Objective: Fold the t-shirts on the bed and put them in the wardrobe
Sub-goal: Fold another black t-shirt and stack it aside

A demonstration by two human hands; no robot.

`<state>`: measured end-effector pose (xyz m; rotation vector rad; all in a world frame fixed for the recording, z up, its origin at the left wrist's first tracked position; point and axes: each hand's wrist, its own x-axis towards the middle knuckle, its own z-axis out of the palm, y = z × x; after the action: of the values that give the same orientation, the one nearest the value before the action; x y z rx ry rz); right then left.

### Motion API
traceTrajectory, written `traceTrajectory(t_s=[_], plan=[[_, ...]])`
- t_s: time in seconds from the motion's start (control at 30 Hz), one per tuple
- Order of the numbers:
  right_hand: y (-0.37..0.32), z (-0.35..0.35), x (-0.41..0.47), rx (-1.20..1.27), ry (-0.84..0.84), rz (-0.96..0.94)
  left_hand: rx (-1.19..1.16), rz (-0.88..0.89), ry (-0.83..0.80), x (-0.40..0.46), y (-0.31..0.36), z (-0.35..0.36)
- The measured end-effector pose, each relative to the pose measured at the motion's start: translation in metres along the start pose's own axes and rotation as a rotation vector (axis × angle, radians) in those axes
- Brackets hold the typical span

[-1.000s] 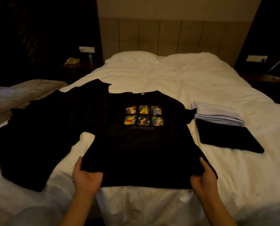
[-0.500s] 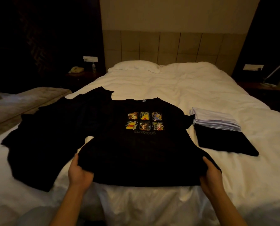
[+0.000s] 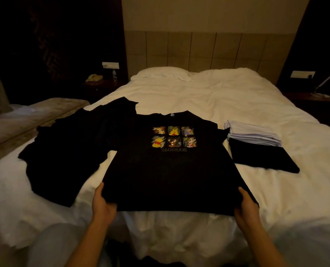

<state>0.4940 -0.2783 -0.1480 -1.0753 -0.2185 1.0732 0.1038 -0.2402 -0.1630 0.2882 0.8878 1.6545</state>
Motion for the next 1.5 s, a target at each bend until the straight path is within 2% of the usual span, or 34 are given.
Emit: traceTrajectory(t_s=[0.07, 0.3, 0.4, 0.5, 0.67, 0.83, 1.0, 1.1, 1.3, 1.4, 1.5], plan=[[0.003, -0.007, -0.001, 0.010, 0.010, 0.007, 0.008, -0.035, 0.002, -0.005, -0.003, -0.003], [0.021, -0.020, -0.010, -0.148, 0.171, -0.039, 0.138, -0.110, 0.207, -0.012, -0.021, -0.021], [0.029, -0.023, -0.015, -0.172, 0.213, -0.030, 0.283, -0.251, 0.182, -0.021, -0.035, -0.020], [0.037, -0.019, -0.021, -0.182, 0.229, 0.055, 0.301, -0.369, 0.128, -0.025, -0.044, -0.016], [0.052, -0.005, -0.033, -0.105, 0.085, 0.238, 0.248, -0.435, 0.091, -0.025, -0.051, -0.007], [0.051, -0.002, -0.031, -0.181, 0.049, 0.174, 0.230, -0.262, 0.129, -0.029, -0.054, -0.004], [0.060, -0.006, -0.038, -0.396, 0.064, 0.149, 0.469, -0.195, 0.116, -0.053, -0.053, 0.003], [0.051, 0.007, -0.049, -0.549, -0.020, 0.077, 0.662, -0.087, 0.040, -0.066, -0.043, 0.023], [0.011, 0.052, -0.045, -0.730, -0.183, -0.413, 0.929, 0.307, -0.246, -0.071, -0.029, 0.097], [-0.016, 0.075, -0.019, -0.799, -0.163, -0.477, 1.072, 0.408, -0.370, -0.047, -0.035, 0.141], [-0.036, 0.094, 0.023, -0.816, -0.114, -0.467, 1.222, 0.400, -0.407, -0.013, -0.047, 0.187]])
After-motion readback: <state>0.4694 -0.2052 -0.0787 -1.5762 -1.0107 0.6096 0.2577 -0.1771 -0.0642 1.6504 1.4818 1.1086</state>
